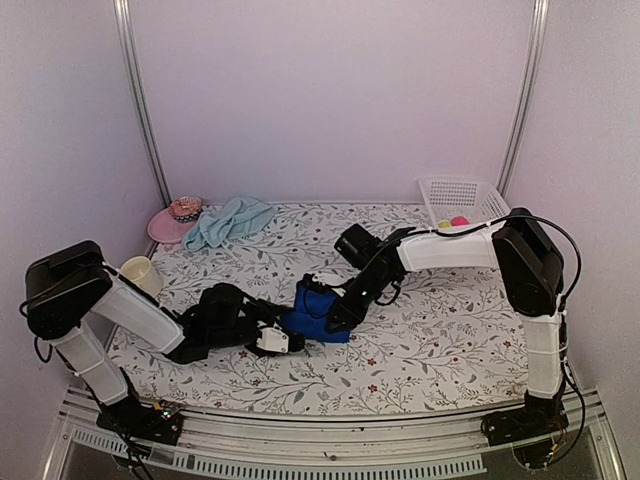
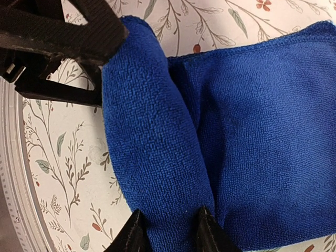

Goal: Roll the towels
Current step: Roll the towel at the center of the board.

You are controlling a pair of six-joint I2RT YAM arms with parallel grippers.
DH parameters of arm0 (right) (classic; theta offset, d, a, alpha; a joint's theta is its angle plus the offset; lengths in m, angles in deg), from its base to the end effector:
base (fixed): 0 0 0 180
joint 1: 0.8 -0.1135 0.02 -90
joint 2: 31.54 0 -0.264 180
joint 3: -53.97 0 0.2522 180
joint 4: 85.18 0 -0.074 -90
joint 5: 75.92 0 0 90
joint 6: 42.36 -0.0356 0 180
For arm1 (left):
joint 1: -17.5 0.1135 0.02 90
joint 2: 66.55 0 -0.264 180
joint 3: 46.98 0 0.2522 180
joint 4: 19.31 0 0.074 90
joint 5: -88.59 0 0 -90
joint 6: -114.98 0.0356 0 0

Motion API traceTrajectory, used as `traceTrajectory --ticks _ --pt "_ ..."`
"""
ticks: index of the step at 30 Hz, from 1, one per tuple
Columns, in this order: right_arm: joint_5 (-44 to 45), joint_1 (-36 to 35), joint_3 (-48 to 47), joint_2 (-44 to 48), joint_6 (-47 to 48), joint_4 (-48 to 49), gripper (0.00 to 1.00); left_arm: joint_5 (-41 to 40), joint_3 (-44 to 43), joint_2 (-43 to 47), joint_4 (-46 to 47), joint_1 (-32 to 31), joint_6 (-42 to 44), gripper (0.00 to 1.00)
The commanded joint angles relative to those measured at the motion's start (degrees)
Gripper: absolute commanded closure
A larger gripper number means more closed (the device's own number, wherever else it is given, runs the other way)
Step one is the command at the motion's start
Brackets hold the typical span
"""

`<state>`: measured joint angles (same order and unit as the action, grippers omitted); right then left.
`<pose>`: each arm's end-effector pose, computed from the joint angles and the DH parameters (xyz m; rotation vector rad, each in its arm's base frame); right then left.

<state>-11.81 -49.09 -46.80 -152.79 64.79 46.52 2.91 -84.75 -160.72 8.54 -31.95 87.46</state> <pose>0.2756 0.3325 0.1521 -1.6202 2.2981 0.7633 0.1767 -0.2107 0.1144 1.7394 1.1188 0.0620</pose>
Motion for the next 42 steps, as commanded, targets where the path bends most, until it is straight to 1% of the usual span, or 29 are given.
traceTrajectory --ticks 1,3,7,13,15,17,18,19,24,30,35,38,42 --pt "1.35 0.97 0.77 -2.28 0.32 -2.26 0.65 -3.05 -1.55 -2.92 3.81 -1.03 1.55 0.35" --pt "0.84 1.21 0.93 -2.32 0.55 -2.24 0.65 -3.30 -1.33 -3.82 3.92 -1.08 2.75 0.39" --pt "0.30 1.75 0.96 -2.32 0.78 -2.25 0.65 -2.94 -0.93 -4.97 3.91 -1.28 4.30 0.57" --pt "-0.30 2.17 1.02 -2.21 1.25 -2.32 0.65 -3.77 -2.82 -6.44 2.37 -1.32 3.58 0.64" --pt "-0.25 2.21 1.13 -2.09 1.46 -2.43 0.65 -3.97 -3.87 -6.78 0.40 -1.38 3.24 0.74" --pt "-0.17 2.28 1.37 -1.83 1.80 -2.41 0.64 -4.04 -4.62 -6.71 -1.69 -1.37 2.86 0.78" --pt "-0.07 2.22 1.46 -1.61 1.96 -2.37 0.63 -3.91 -5.01 -6.56 -2.99 -1.36 2.69 0.84" --pt "-0.12 2.27 1.59 -1.33 2.29 -2.36 0.63 -3.74 -5.26 -6.15 -4.50 -1.41 2.48 0.86" --pt "1.41 2.21 3.55 2.95 3.35 -0.46 0.58 -0.48 -6.01 -2.26 -14.52 -1.33 -0.17 0.87" --pt "4.26 2.02 9.25 12.30 4.18 4.91 0.50 4.86 -9.85 1.16 -28.09 -0.85 -6.22 0.87" --pt "7.78 -0.19 16.99 21.48 5.30 12.08 0.47 6.70 -14.29 -0.26 -35.84 -0.36 -9.67 0.86" --pt "11.89 -3.42 23.88 26.31 7.09 17.49 0.44 7.59 -16.85 -1.57 -39.40 0.22 -10.87 0.86" --pt "16.69 -7.44 31.83 30.54 10.25 24.87 0.43 10.54 -21.48 -3.93 -46.30 1.86 -13.29 0.85"
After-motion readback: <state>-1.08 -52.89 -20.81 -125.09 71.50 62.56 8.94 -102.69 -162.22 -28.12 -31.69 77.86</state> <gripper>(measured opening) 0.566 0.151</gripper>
